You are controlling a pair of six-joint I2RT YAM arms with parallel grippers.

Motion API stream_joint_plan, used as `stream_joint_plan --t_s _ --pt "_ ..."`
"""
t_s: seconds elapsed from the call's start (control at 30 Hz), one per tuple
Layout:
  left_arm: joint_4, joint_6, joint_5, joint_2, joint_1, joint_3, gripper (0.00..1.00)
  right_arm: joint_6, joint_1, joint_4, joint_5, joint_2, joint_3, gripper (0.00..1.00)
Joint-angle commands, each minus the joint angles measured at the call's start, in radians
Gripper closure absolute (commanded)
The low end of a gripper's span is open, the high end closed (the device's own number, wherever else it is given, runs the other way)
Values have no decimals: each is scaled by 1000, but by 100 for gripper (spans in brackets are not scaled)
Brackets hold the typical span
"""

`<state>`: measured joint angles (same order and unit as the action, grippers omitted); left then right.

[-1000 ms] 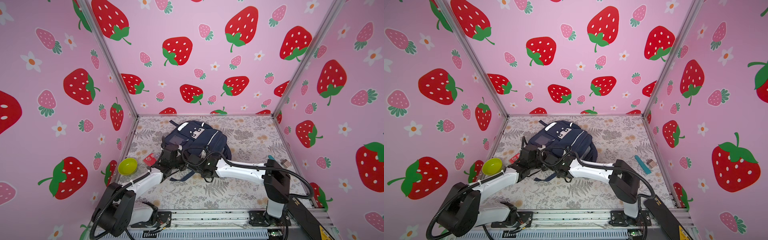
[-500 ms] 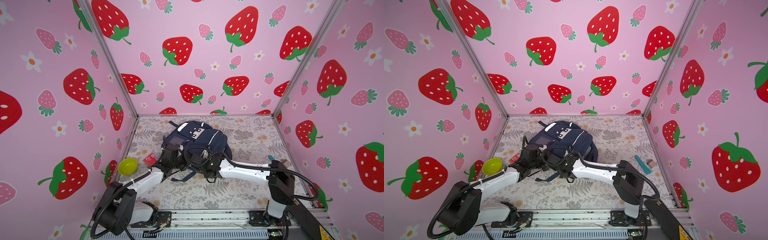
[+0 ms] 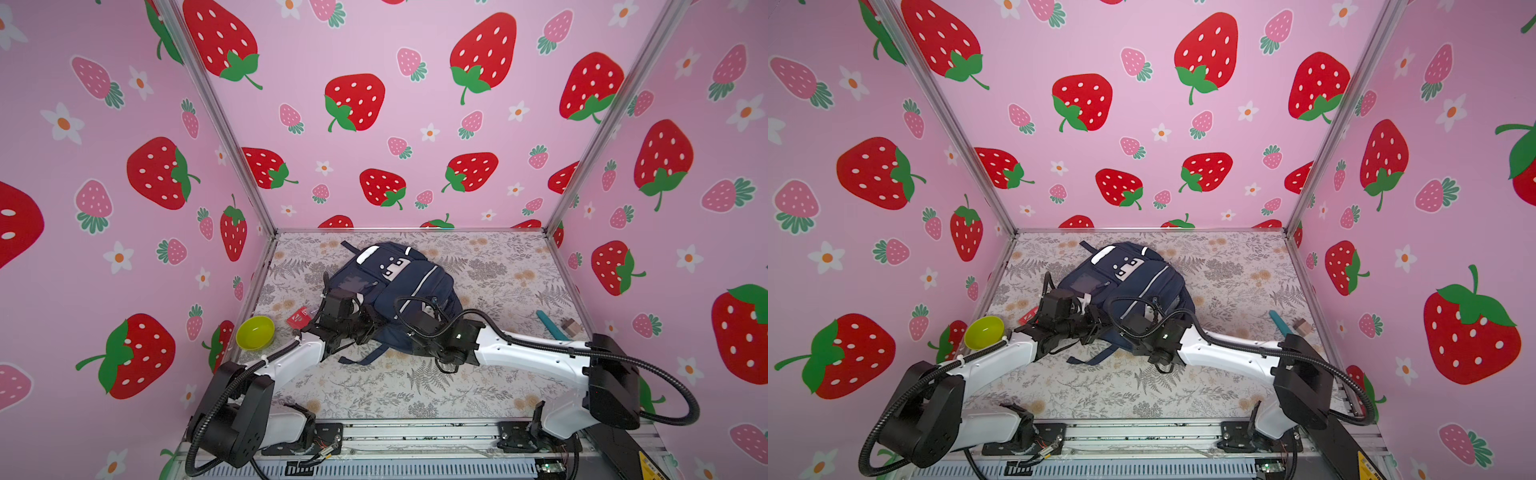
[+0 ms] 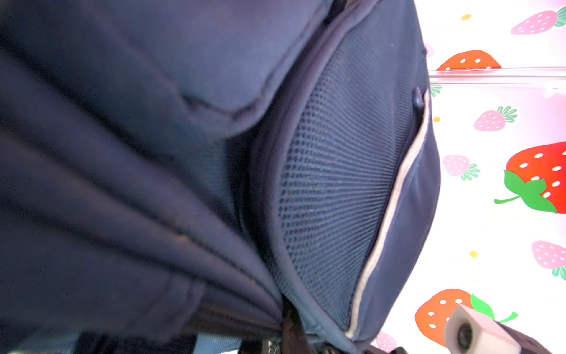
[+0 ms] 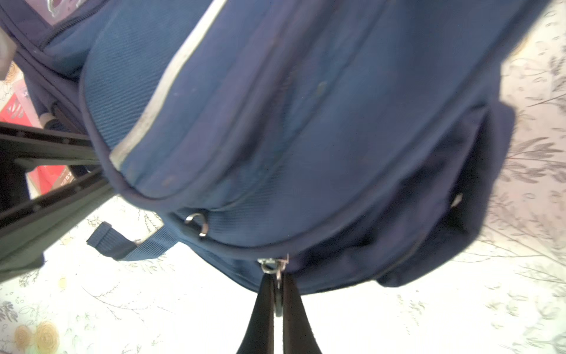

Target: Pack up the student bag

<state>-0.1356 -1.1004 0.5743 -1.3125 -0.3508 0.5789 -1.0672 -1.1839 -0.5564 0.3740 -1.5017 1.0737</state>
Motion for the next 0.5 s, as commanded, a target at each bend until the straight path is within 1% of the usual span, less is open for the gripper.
stream_joint_plan --t_s 0.0,0.03,0.1,0.13,0.2,0.23,0.3,0.4,0.47 --pt "84 51 -98 7 55 51 100 76 84 -154 69 93 -77 100" --pt "106 57 -107 11 67 54 100 100 121 -150 69 116 -103 100" --pt "157 84 -130 20 90 75 100 181 214 -101 24 172 -166 100" --pt "186 102 -146 21 100 89 100 212 244 -85 7 191 -182 100" --pt "263 157 -187 7 116 133 100 269 271 -79 7 216 -203 100" --pt "284 173 -196 -4 128 151 100 306 271 -64 -10 222 -205 100" --pt "297 197 -204 -42 158 187 100 385 255 11 -124 244 -228 100" --pt "317 235 -196 -108 197 258 100 418 179 78 -228 263 -226 100" --pt "354 277 -195 -140 203 322 100 422 122 88 -259 247 -194 100"
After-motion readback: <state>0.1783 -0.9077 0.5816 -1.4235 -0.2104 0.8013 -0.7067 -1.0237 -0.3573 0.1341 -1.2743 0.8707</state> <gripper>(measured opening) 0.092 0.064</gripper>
